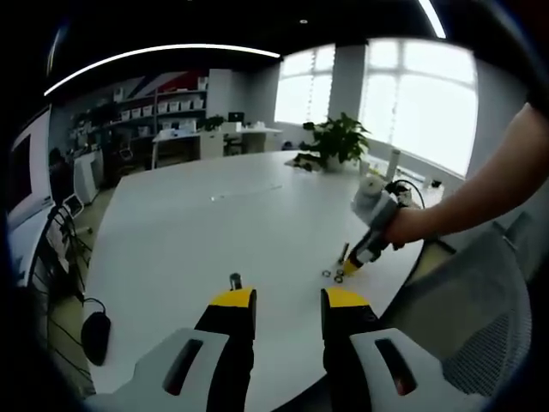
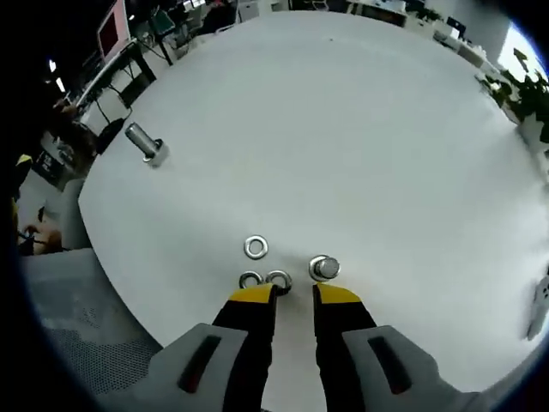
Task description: Place the washer onto the threaded stud by aligning its center hole with the stud, sliding it down to the base, and recovering from edge contact or off-axis alignment until the washer reaches the visible bottom stop.
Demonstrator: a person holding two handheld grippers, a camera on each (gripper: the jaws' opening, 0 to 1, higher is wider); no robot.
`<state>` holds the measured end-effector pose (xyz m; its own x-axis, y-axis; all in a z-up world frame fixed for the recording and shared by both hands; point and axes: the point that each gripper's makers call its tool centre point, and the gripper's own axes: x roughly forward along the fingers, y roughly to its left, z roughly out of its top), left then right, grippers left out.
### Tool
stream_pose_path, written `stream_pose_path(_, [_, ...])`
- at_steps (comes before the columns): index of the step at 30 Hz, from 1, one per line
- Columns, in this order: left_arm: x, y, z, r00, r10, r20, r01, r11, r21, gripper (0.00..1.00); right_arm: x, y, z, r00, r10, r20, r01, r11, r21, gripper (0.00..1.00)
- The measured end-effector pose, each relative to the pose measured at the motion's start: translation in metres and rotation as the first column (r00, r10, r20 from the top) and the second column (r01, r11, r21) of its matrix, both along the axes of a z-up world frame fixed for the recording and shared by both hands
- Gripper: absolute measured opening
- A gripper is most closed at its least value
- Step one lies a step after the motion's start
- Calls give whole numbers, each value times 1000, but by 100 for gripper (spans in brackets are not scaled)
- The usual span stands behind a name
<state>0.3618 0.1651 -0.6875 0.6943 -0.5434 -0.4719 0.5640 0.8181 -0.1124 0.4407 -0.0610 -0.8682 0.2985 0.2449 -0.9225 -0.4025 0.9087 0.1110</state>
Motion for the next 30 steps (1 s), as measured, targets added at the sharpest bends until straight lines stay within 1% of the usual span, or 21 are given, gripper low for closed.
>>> stream_pose_path(5, [0, 0, 0, 1000, -1, -2, 1, 1000, 0, 28, 1, -2, 1, 1000, -1, 0, 1, 1000, -7, 18])
stream_pose_path(8, [0, 0, 0, 1000, -1, -3, 1, 1000, -1, 28, -2, -2, 0, 998, 64, 9, -63, 997, -50, 18])
stream_pose_path(10, [0, 0, 0, 1000, -1, -4, 1, 1000, -3, 28, -3, -2, 0, 996, 93, 17, -92, 994, -66, 18])
stream_pose_path(11, [0, 0, 0, 1000, -1, -4, 1, 1000, -3, 28, -5, -3, 0, 995, 95, 13, -93, 993, -76, 17])
stream_pose_path(12, [0, 0, 0, 1000, -1, -4, 1, 1000, -4, 28, -6, -4, 0, 993, 119, 18, -117, 989, -93, 17])
stream_pose_path(13, [0, 0, 0, 1000, -1, -4, 1, 1000, -4, 28, -7, -4, 0, 993, 115, 13, -113, 989, -93, 17])
stream_pose_path(19, [0, 0, 0, 1000, -1, -3, 1, 1000, -4, 28, -10, -8, 1, 984, 176, 8, -174, 977, -121, 17])
stream_pose_path(21, [0, 0, 0, 1000, 0, -2, 0, 1000, -4, 28, -12, -6, 1, 982, 190, 6, -188, 976, -113, 19])
stream_pose_path(22, [0, 0, 0, 1000, 0, -1, 0, 1000, -4, 28, -13, -5, 1, 980, 200, 5, -198, 974, -110, 19])
stream_pose_path(24, [0, 0, 0, 1000, 0, 0, 0, 1000, -4, 28, -18, -1, 1, 968, 250, 2, -248, 963, -105, 19])
stream_pose_path(27, [0, 0, 0, 1000, 0, 0, 0, 1000, -3, 28, -21, -1, 1, 952, 308, 1, -304, 942, -138, 19])
stream_pose_path(30, [0, 0, 0, 1000, -1, 1, 1, 1000, -2, 28, -23, 2, 4, 950, 311, 13, -307, 944, -124, 19])
